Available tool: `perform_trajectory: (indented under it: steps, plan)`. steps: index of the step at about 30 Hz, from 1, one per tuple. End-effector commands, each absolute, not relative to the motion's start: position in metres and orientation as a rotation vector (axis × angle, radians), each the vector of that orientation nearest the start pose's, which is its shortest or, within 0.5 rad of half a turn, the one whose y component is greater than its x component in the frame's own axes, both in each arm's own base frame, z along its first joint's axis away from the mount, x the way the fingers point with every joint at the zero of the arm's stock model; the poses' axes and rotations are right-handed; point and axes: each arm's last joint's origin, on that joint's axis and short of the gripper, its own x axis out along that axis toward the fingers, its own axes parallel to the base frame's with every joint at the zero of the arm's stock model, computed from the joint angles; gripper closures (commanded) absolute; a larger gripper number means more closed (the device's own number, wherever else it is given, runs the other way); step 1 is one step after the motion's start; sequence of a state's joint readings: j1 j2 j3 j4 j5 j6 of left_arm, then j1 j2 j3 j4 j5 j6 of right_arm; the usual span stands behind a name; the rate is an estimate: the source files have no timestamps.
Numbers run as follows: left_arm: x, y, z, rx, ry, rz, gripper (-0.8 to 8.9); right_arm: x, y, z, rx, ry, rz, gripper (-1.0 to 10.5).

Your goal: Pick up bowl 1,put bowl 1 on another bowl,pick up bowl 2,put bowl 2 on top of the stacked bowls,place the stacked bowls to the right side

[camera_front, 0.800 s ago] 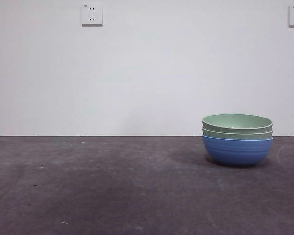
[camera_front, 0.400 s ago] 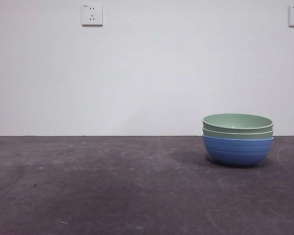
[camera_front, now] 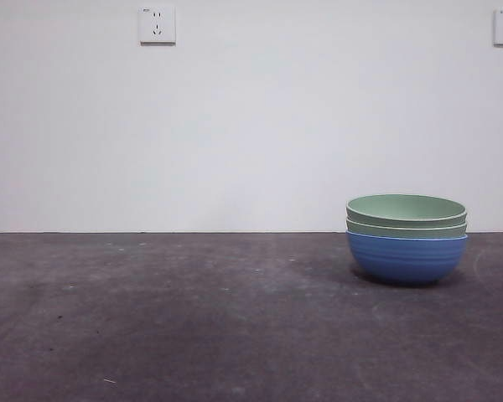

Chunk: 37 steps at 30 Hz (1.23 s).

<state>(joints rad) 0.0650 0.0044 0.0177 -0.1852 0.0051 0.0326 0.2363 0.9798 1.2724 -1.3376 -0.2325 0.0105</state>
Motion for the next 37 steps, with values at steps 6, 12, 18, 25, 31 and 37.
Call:
perform_trajectory:
  steps: [6,12,18,25,31,37]
  plan:
    - [0.096,0.007,0.147,0.02,0.183,0.065,8.16,0.134,0.039,0.365,0.004,1.061,0.419,9.4]
    - [0.096,0.007,0.147,0.02,0.183,0.065,8.16,0.132,0.035,0.37,-0.041,0.98,0.412,9.4]
    - [0.096,0.007,0.147,0.02,0.183,0.065,8.16,0.12,0.024,0.384,0.016,0.566,0.378,9.4]
    - [0.096,0.007,0.147,0.02,0.183,0.065,8.16,0.107,0.014,0.323,0.01,0.235,0.338,9.4]
    - [0.096,0.007,0.147,0.02,0.183,0.065,8.16,0.102,0.01,0.26,-0.008,0.064,0.301,9.4]
    - [0.096,0.007,0.147,0.02,0.183,0.065,8.16,0.096,0.009,0.208,-0.01,0.047,0.292,9.4]
